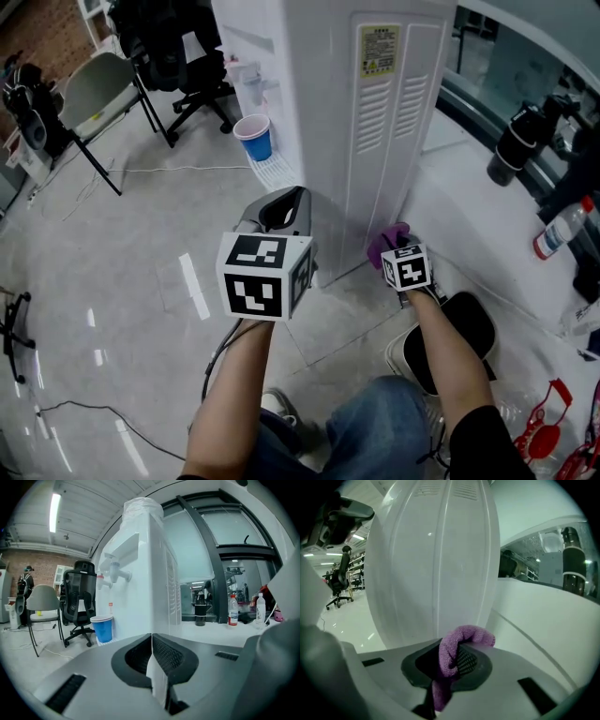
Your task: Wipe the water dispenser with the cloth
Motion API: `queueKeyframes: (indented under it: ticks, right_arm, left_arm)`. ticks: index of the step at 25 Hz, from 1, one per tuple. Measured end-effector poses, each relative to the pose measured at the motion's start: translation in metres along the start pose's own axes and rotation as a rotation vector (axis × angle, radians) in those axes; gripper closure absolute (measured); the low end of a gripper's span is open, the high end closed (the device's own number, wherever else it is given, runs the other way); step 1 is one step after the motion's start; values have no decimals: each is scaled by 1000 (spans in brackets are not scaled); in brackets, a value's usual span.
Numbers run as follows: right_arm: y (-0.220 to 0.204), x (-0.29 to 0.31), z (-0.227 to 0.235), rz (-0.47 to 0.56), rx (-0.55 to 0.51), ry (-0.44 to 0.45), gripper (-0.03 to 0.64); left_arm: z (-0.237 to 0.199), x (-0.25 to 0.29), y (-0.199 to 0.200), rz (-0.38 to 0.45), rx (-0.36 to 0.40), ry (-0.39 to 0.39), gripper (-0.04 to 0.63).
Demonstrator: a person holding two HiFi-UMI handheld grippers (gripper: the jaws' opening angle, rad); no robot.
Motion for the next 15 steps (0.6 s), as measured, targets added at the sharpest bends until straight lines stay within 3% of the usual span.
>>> queueKeyframes:
  ticks: [6,11,15]
  right_arm:
    - [22,-21,12,58,2,-32,574]
    - [88,-73,24,195,-37,-55,574]
    - [150,-119,28,321,-91,-59,574]
  left_arm:
    - [4,-4,2,-2,24,0,568]
    - [10,-8,5,-3,47,-7,568]
    - [11,-7,6,-11,-2,-20,568]
Point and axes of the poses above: the fingertips, and each gripper's own axes: x forward along the fingers, z to its right, y out of its top, the point moved 4 cm from there along -x, backward along the fingers, and after that the axes turned 10 degrees about -x, right-handed, at the moved point
